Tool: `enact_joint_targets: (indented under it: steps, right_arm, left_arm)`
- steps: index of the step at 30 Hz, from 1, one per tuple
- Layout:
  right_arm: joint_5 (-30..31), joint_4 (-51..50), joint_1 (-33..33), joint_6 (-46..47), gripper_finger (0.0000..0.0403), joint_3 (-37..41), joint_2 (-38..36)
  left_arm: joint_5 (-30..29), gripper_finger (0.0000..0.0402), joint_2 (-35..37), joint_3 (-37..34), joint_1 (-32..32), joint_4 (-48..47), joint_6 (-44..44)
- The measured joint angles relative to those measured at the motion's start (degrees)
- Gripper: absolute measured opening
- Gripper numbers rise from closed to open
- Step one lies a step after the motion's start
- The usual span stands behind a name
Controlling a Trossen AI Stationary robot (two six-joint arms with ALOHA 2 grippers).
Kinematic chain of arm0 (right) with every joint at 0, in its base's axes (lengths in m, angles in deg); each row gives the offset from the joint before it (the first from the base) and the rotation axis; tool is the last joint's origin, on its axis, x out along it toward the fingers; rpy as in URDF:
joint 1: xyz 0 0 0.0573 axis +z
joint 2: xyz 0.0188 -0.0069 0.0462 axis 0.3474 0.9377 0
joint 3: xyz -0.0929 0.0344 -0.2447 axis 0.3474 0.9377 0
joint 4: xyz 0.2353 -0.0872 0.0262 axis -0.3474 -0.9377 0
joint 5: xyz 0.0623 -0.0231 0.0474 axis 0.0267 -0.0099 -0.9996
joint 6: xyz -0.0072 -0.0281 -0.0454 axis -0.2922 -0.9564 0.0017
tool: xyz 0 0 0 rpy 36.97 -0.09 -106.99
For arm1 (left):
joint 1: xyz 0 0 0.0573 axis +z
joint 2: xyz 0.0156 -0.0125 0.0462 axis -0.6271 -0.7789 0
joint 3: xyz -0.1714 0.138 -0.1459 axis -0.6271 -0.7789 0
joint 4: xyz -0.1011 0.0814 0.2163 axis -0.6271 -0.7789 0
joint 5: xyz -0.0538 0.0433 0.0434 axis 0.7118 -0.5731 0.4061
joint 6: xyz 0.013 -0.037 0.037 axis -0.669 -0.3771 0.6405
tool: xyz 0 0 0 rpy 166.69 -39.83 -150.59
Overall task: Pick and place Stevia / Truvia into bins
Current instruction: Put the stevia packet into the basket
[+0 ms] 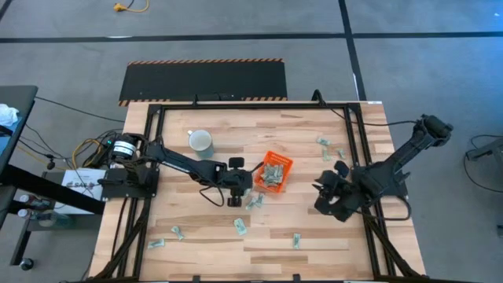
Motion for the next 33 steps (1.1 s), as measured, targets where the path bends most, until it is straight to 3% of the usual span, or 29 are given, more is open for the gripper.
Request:
enact_joint_targets:
  steps: [6,29,33]
  right_arm:
    - [1.72,-0.05,2.49,4.46,0.0076,2.04,-0.58]
    - [3.16,0.17,2.31,4.48,0.0076,2.08,-0.55]
    - [3.16,0.17,2.31,4.46,0.0076,2.08,-0.55]
  left_arm:
    - [4.54,0.0137,0.0,0.0,0.78,-0.93,-2.77]
    - [-0.42,0.0136,0.0,-3.74,1.02,1.6,-2.06]
    - [-0.46,0.0115,0.0,-3.74,1.02,1.81,-1.95]
